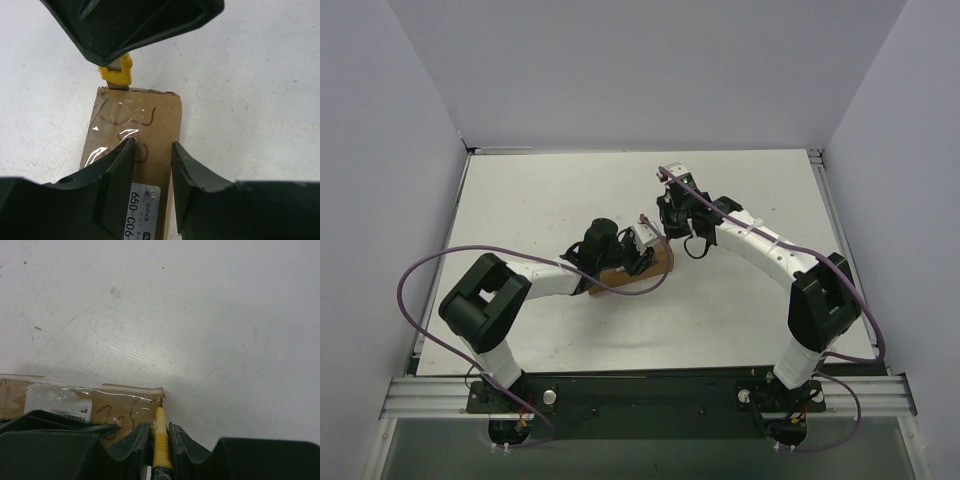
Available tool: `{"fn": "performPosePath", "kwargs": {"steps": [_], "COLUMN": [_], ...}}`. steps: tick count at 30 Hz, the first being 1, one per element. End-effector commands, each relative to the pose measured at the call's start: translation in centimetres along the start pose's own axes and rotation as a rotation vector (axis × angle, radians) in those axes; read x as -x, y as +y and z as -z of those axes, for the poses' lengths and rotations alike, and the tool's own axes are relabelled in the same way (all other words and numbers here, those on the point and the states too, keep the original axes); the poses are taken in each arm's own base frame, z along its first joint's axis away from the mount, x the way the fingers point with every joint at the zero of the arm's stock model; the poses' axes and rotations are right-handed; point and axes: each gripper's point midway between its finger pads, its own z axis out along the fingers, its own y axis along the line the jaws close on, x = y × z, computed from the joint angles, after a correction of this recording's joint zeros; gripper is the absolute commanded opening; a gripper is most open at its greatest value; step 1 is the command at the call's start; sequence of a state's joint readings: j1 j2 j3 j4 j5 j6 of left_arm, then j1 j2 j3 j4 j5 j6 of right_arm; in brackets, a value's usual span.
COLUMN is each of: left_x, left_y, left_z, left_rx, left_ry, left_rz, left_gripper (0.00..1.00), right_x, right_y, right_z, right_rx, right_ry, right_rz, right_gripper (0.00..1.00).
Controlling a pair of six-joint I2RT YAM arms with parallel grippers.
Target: Unpack the express box
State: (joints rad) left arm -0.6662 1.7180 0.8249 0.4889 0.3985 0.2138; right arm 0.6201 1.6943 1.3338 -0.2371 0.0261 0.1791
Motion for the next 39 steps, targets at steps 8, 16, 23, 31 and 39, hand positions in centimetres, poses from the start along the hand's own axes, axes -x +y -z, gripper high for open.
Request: {"fn": "performPosePath", "kwargs": {"steps": [8,16,23,31,39], "left_x": [-3.0,-2.6,-3.2,-3.1,7.8], "left_y": [0.4,0.8,0.5,-0.1,2.7], "left_z": [-1.1,-1.8,-1.5,-1.3,0.7], "left_rx": [0.046,0.057,0.051,0.021,-0.045], "left_ry": [0.065,0.047,0.062,0.065,-0.128], "left_rz": [0.158,0.204,0.205,0.21,0.208], "left_gripper": [0.37,0.34,0.32,0.31,0.49], "right_x": [0.3,-1.5,0.6,2.9,1.3], "right_y": [0.4,0.1,-1.6,-4.3,-7.1], "right_z": [2.1,1.9,2.5,3.7,4.8], "right_rx": [-0.035,-0.071,-0.085,-0.129,-0.152], "right_ry": [0.055,0.094,0.036,-0.036,0.007], "right_rz": [-0.039,-0.027,-0.023,-0.017,0.063], "right_gripper": [0.0,0.0,0.0,0.0,0.0]}}
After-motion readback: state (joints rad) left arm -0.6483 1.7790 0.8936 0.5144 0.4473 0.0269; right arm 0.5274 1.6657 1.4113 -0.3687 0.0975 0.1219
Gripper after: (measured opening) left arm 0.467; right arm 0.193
